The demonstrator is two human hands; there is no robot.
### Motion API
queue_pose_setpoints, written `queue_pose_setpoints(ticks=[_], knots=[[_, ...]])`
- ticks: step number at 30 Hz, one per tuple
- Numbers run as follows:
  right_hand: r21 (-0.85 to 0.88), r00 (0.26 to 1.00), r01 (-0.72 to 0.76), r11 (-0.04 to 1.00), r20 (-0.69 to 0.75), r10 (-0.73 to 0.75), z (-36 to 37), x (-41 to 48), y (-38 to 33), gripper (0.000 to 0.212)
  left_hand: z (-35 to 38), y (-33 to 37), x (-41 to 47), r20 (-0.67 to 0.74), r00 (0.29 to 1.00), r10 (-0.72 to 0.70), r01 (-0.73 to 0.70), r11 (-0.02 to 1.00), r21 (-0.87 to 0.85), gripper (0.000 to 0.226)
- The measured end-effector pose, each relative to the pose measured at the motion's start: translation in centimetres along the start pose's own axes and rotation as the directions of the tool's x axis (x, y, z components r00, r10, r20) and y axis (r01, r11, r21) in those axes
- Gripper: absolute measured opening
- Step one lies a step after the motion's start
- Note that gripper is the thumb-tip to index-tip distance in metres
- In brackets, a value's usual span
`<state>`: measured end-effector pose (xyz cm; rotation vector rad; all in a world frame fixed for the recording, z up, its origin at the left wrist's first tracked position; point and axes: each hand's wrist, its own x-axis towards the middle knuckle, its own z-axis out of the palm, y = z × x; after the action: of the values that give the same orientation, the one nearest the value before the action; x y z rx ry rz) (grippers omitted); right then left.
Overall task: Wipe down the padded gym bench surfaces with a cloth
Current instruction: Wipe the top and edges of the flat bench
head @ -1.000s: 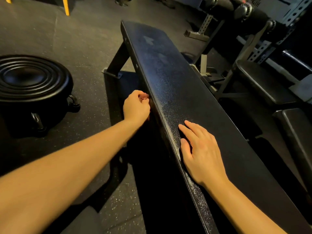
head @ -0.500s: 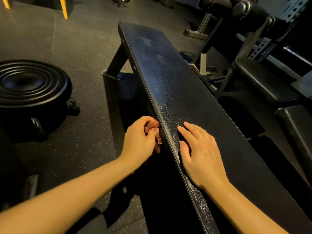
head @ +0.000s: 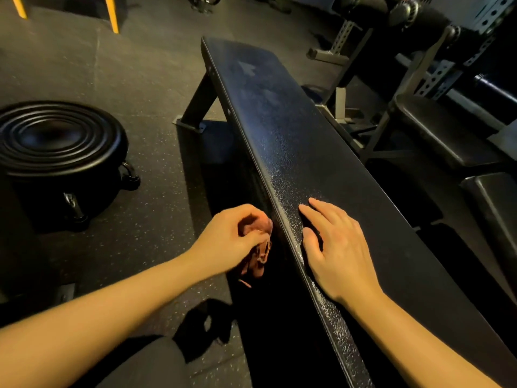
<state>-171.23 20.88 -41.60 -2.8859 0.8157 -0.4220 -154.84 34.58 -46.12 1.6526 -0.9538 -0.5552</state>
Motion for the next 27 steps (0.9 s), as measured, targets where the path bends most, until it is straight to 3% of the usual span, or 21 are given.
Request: queue_pose_setpoints(ticks=[2,4,6,9,15,21,27], knots=[[0.009,1.0,-0.004,1.0,0.006,0.004,-0.1,0.0,0.0,0.048,-1.4,-0.1,1.7,-0.169,0.983,-0.075,0.059,0.994,-0.094,0.016],[0.012,1.0,-0.008,1.0,0.011,0.008,-0.2,0.0,0.0,0.049,-2.7,0.6,4.4,-0.333,0.915,-0.226,0.125,0.947,-0.297,0.02],[0.016,1.0,-0.009,1.0,0.016,0.009,-0.2,0.1,0.1,0.049,-3.7,1.1,7.3,-0.406,0.845,-0.349,0.147,0.88,-0.452,0.031],[0.025,1.0,-0.013,1.0,0.018,0.013,-0.2,0.1,0.1,0.049,-4.1,0.5,10.0,-0.346,0.833,-0.432,0.197,0.816,-0.543,0.047],[0.033,1.0,-0.012,0.999,0.008,0.012,-0.1,0.0,0.0,0.048,-5.1,-0.9,10.6,-0.183,0.89,-0.418,0.218,0.742,-0.634,0.034],[0.028,1.0,-0.016,0.999,0.009,0.016,-0.1,0.0,0.0,0.041,-3.8,-2.1,11.0,-0.232,0.859,-0.455,0.275,0.795,-0.541,0.032],[0.031,1.0,-0.021,0.999,0.009,0.02,-0.2,0.1,-0.1,0.043,-2.2,-0.8,7.8,-0.149,0.913,-0.381,0.26,0.822,-0.508,0.034]])
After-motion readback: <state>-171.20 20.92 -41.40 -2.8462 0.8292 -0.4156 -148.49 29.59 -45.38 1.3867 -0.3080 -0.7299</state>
